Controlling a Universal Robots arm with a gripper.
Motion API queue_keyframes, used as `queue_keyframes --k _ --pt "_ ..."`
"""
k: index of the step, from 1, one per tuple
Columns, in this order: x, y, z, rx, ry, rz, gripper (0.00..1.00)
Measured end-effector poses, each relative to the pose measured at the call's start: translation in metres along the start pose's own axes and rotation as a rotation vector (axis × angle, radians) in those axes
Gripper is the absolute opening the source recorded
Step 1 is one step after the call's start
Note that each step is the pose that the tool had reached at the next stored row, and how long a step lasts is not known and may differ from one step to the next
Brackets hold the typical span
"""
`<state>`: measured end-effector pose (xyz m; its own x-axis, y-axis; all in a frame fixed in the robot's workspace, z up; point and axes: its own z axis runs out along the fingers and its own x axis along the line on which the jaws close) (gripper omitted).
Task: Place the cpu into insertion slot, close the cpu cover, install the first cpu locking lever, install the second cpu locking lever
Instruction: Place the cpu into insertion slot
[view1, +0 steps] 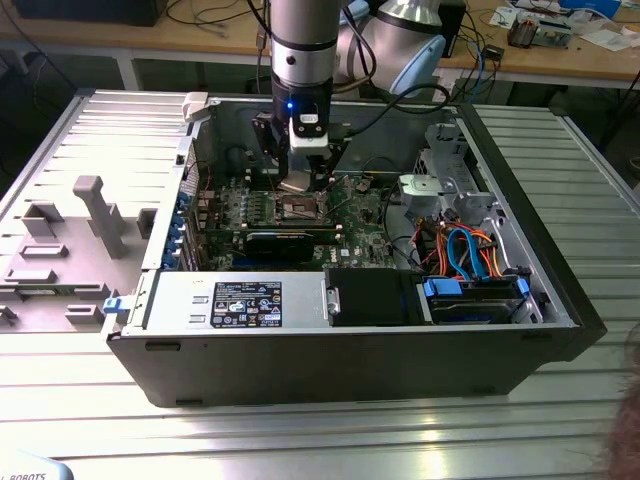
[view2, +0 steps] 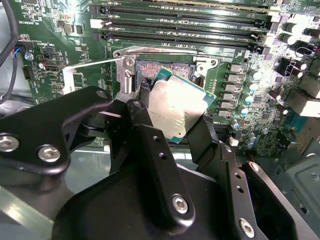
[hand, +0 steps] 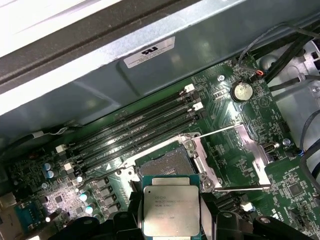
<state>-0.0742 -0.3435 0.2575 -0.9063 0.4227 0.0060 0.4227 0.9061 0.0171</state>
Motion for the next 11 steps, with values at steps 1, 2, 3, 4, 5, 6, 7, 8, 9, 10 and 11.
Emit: queue_keyframes --k 1,2,3,4,5,6,7,8,9,10,11 --pt "0.0000 0.0000 0.0001 0.0001 0.0000 0.002 0.54" --pt "0.0000 0.0000 0.0003 0.0001 -0.0001 0.005 0.54" --pt "0.0000 0.0000 0.0005 0.0000 -0.0002 0.009 0.54" --pt "0.0000 0.0000 0.0007 0.0001 -0.0002 0.011 0.54" --pt "0.0000 0.0000 0.0010 0.0001 -0.0004 0.015 0.54" --pt "0.0000 0.0000 0.0011 0.0002 -0.0004 0.017 0.54" --pt "0.0000 0.0000 0.0014 0.0002 -0.0005 0.020 0.54" --pt "0.0000 0.0000 0.0016 0.0003 -0.0006 0.024 0.54" --pt "0.0000 0.0000 0.0019 0.0003 -0.0006 0.028 0.54" --pt "0.0000 0.0000 0.0021 0.0002 -0.0007 0.030 0.54" --pt "0.0000 0.0000 0.0023 0.0002 -0.0007 0.032 0.54"
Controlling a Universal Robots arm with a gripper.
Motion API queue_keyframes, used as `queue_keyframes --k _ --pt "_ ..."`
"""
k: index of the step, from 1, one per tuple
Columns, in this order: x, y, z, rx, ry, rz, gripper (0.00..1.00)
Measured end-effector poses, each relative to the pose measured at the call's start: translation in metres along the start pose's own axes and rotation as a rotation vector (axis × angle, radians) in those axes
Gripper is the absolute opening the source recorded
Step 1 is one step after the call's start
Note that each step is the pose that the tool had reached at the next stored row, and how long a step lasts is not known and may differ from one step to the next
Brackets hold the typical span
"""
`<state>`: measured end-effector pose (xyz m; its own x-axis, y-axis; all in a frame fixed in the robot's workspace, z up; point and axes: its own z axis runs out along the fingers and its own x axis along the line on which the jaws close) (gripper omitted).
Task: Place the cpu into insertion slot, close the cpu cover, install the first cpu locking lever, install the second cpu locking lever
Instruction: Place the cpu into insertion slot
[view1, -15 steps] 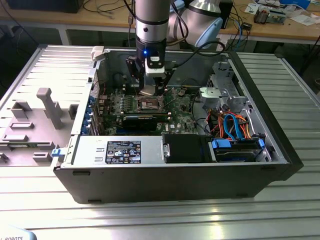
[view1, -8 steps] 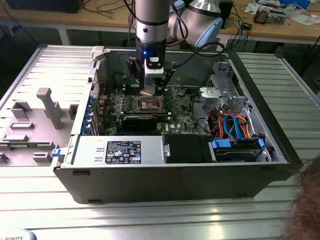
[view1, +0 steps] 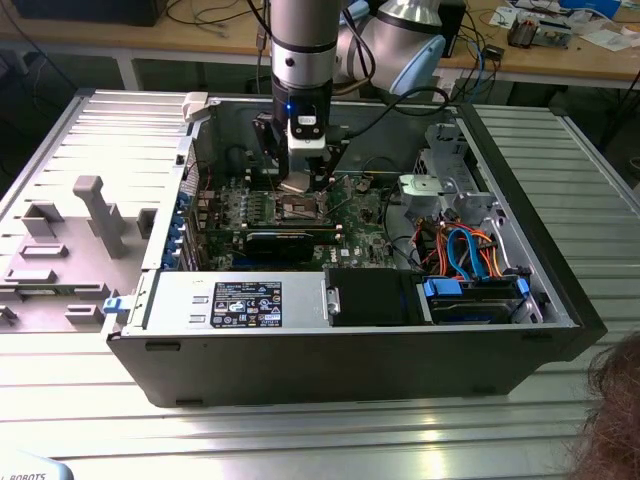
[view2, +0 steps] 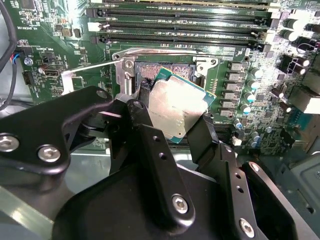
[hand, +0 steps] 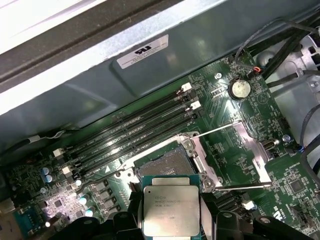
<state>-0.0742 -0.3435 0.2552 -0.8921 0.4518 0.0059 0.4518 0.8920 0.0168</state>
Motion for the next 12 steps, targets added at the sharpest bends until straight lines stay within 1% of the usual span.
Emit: queue_keyframes --k 9,10,11,12 --pt "0.0000 0.0000 0.0015 0.0000 -0.0006 0.029 0.54" --pt "0.0000 -0.0001 0.0035 -0.0002 -0.0013 0.071 0.54" --pt "0.0000 -0.0001 0.0049 -0.0003 -0.0017 0.098 0.54" --pt "0.0000 -0.0001 0.0058 -0.0005 -0.0020 0.115 0.54"
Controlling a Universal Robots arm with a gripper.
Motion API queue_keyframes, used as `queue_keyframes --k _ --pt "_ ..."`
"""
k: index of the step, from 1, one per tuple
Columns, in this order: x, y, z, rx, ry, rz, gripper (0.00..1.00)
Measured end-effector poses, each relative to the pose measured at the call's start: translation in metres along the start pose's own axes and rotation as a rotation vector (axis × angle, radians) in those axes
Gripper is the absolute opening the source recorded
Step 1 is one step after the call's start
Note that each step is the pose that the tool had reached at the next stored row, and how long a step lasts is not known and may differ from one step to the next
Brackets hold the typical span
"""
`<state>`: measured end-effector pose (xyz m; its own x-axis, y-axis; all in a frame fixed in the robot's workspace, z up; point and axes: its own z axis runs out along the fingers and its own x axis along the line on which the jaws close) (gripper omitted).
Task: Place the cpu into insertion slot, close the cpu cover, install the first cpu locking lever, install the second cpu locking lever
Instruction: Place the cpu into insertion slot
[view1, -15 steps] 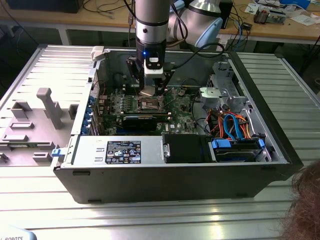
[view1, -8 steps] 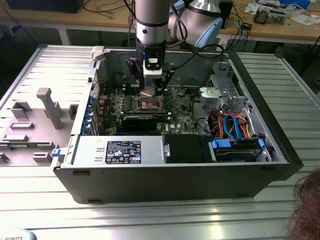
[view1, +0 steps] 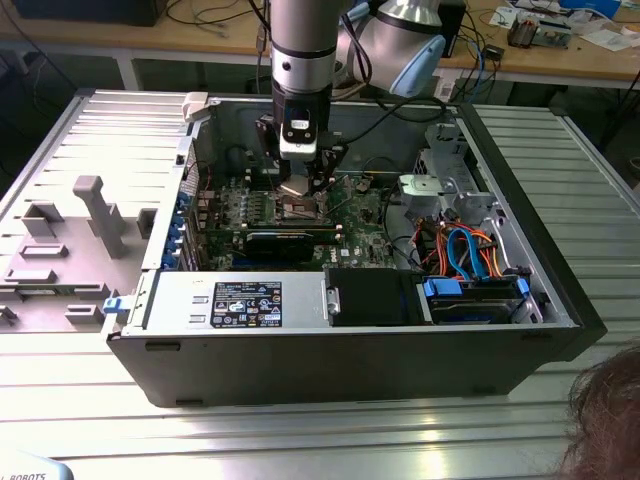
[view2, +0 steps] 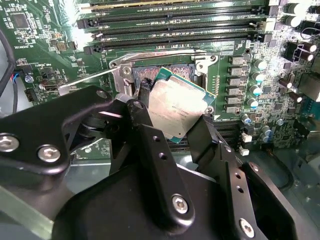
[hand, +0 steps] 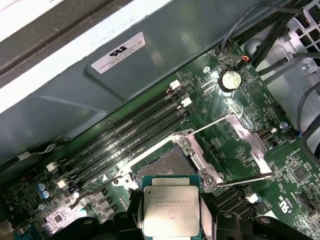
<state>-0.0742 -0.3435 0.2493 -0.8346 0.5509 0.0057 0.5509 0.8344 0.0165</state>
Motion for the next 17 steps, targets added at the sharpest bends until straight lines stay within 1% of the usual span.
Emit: queue_keyframes --k 17 --pt "0.0000 -0.0001 0.0029 -0.0003 -0.0008 0.050 0.54"
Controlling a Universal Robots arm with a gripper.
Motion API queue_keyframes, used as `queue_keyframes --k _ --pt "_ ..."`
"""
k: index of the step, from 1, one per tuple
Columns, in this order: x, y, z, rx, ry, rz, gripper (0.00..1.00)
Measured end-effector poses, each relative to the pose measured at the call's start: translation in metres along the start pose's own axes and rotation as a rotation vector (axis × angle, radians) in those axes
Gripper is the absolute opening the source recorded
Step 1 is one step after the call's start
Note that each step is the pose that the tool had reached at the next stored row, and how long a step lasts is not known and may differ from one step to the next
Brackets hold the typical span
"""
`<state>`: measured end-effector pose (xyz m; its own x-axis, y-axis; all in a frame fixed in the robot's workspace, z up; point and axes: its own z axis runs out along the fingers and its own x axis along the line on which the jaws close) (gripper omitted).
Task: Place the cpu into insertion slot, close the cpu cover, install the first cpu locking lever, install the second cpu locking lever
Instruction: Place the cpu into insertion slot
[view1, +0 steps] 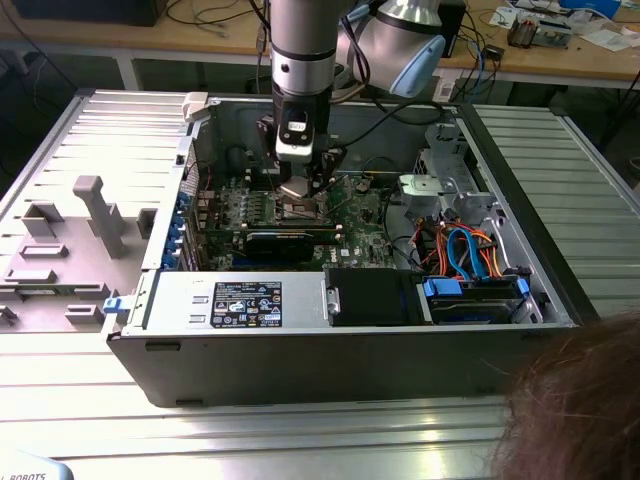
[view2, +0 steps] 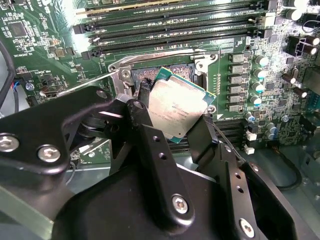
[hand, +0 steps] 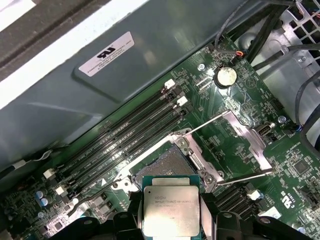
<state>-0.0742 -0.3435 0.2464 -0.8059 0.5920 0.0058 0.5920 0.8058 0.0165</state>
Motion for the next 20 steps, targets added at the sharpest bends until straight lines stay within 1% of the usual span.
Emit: queue_keyframes --k 5,11,20 --pt "0.0000 0.0000 0.0010 -0.0001 -0.0003 0.018 0.54" --pt "0.0000 0.0000 0.0016 -0.0001 -0.0005 0.027 0.54" --pt "0.0000 0.0000 0.0034 -0.0003 -0.0008 0.051 0.54"
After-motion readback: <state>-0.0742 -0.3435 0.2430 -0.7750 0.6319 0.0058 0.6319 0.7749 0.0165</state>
